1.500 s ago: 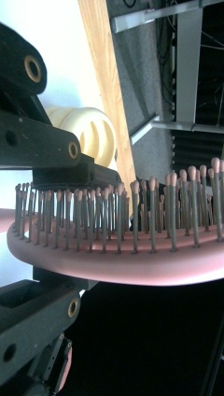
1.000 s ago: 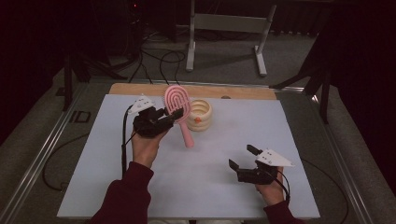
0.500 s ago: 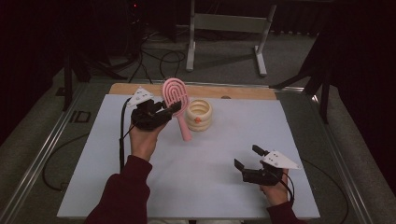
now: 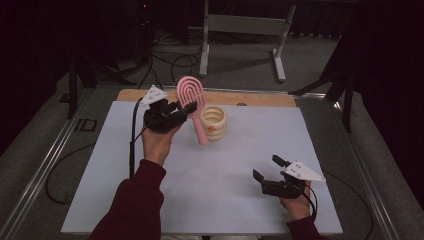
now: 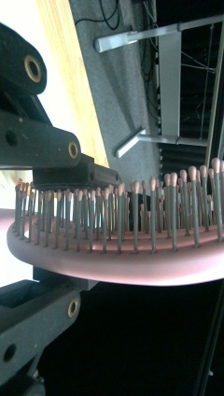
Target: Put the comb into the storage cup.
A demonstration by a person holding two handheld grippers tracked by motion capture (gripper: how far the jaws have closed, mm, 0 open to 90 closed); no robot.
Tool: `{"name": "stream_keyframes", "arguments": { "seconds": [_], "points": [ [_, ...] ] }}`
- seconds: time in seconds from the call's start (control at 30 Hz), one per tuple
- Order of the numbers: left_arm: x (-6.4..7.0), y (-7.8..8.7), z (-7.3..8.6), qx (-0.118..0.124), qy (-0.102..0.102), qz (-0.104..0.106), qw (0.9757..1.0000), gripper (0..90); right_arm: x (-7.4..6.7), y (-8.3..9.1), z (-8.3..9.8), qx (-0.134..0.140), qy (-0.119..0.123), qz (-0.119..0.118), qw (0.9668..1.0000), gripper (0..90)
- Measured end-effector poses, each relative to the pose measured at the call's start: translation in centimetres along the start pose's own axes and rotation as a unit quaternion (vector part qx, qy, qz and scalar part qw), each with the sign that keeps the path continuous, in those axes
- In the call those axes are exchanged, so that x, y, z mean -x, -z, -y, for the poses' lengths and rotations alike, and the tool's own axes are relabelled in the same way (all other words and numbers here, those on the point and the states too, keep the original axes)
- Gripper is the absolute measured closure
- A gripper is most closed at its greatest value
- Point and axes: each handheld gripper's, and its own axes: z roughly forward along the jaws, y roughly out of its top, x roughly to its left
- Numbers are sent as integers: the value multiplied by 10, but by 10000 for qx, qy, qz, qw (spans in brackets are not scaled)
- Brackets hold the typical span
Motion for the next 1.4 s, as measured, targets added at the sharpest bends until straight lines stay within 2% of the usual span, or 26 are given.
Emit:
{"name": "stream_keyframes", "arguments": {
  "seconds": [0.27,0.77,1.2,1.4],
  "points": [
    [-2,-4,-4,90,81,-20,9999,649,2,-1,2,-39,-45,-2,10000,94],
    [-8,-12,-14,95,80,-213,9997,648,3,-2,3,-77,-110,-38,9999,93],
    [-8,-16,-26,107,-53,-322,9994,648,7,0,2,21,-323,-94,9994,94],
    [-9,-21,-30,46,-162,-414,9990,649,6,0,2,-1,-317,-83,9995,95]
  ]
}}
